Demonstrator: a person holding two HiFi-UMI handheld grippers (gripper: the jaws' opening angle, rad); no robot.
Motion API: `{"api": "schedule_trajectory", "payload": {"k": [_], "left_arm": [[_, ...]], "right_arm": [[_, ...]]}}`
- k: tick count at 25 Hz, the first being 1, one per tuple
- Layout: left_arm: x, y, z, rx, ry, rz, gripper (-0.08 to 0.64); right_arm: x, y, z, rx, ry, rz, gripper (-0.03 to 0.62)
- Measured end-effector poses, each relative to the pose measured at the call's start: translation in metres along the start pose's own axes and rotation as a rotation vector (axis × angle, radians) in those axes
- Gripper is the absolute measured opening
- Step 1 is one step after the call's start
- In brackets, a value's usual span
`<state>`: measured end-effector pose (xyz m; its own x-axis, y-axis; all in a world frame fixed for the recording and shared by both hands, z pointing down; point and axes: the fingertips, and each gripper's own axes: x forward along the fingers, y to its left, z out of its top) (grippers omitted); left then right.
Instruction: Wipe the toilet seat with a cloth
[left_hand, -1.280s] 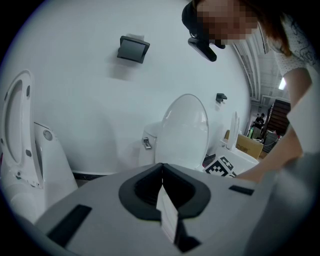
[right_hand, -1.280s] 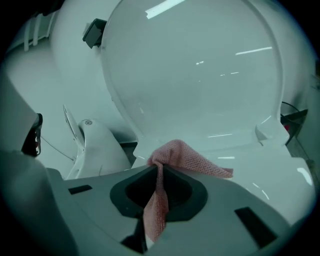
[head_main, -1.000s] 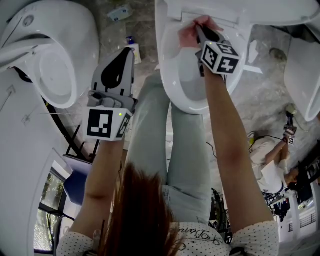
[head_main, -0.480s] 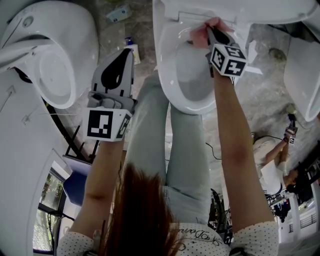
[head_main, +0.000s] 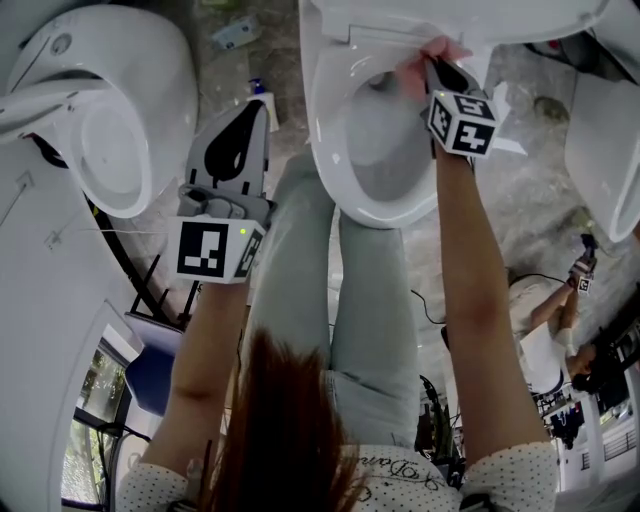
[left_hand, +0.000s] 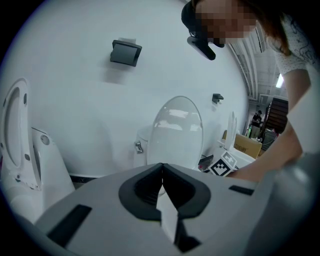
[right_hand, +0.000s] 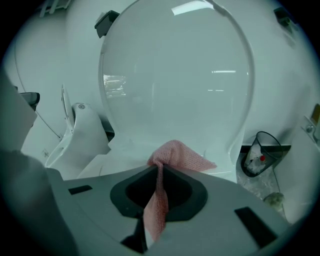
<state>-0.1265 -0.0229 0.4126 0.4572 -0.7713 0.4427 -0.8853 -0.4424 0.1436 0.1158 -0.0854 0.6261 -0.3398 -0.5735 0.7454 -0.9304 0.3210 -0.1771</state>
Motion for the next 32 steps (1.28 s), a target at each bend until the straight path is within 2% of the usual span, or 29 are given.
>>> {"api": "schedule_trajectory", "payload": {"k": [7, 13, 22, 32], "left_arm": [[-0.009, -0.018, 0.031, 0.012, -0.039, -0.006, 0.005], [-0.022, -0.044, 0.081, 0.038, -0.083, -0.039, 0.005], [-0.055, -0.080, 0.155, 0.102, -0.127, -0.086, 0.005], [-0.089, -0.120, 0.238, 0.140, -0.196, -0.161, 0.005]], "right_arm": [[-0.061, 0.001, 0.022, 0.050, -0.076, 0.008, 0.046], [-0.133, 0.013, 0.057, 0.036, -0.161, 0.035, 0.047], [-0.256, 0.061, 0.145, -0.106, -0.325, 0.078, 0.048], [-0.380, 0.104, 0.241, -0.172, -0.514, 0.110, 0.046]]}}
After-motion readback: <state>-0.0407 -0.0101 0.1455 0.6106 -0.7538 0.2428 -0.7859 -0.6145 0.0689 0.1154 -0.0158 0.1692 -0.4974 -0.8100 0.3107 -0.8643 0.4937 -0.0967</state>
